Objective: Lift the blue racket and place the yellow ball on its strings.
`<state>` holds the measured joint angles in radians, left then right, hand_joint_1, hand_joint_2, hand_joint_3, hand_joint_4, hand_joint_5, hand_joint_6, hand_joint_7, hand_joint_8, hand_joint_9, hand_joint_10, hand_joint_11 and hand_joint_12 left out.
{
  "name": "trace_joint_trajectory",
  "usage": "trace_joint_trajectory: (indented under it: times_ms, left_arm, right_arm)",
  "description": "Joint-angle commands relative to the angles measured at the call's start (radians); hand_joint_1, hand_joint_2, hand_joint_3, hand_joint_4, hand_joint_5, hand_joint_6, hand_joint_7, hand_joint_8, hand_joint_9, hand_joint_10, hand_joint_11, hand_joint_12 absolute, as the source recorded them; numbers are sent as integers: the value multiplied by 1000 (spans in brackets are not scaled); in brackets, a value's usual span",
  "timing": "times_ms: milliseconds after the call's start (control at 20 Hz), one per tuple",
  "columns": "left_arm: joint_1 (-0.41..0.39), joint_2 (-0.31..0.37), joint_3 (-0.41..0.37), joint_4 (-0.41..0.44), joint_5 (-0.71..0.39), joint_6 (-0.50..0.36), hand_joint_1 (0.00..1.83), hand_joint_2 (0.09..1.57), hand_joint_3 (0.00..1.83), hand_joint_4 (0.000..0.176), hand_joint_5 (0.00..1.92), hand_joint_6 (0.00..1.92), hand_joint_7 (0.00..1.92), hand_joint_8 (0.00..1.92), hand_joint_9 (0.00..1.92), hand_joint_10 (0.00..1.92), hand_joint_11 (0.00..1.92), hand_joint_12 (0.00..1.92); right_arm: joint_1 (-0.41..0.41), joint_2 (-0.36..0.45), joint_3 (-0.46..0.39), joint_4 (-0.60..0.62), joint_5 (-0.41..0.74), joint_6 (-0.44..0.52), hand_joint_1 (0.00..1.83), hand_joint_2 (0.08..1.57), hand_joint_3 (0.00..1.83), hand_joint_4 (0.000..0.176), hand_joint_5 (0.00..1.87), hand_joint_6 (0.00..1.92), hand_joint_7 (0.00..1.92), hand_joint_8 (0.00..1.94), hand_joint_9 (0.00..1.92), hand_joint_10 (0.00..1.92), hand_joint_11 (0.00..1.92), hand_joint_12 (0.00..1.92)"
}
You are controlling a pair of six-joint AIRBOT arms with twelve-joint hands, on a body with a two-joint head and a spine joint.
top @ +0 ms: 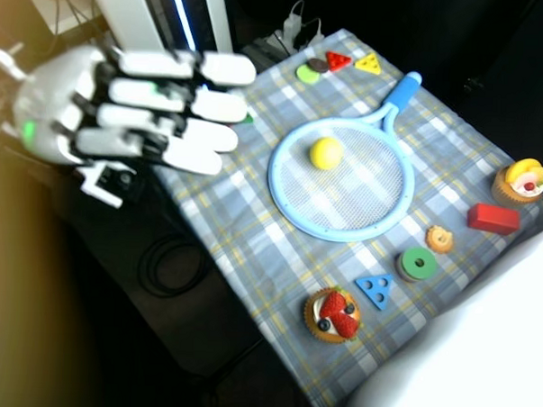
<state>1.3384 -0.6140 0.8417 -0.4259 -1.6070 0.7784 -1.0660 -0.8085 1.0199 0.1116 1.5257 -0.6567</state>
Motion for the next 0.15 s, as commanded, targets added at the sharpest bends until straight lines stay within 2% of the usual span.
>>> trace_joint_trajectory:
  times_ms: [0,50,100]
  left_arm:
    - [-23,-5,14,12,-127,-44,684,898,11,51,45,6,183,10,198,18,4,657]
    - [-44,-11,22,37,-128,-74,350,1137,13,124,489,264,301,6,229,4,0,463]
    - [-86,-18,31,74,-128,-96,350,1137,13,124,489,264,301,6,229,4,0,463]
  right_arm:
    - [4,3,-7,21,180,-12,537,1181,8,0,148,0,465,0,548,4,110,910]
    - [2,7,-16,21,214,-22,548,1153,9,56,41,0,221,0,252,0,19,463]
    - [0,12,-26,20,237,-25,548,1153,9,56,41,0,221,0,252,0,19,463]
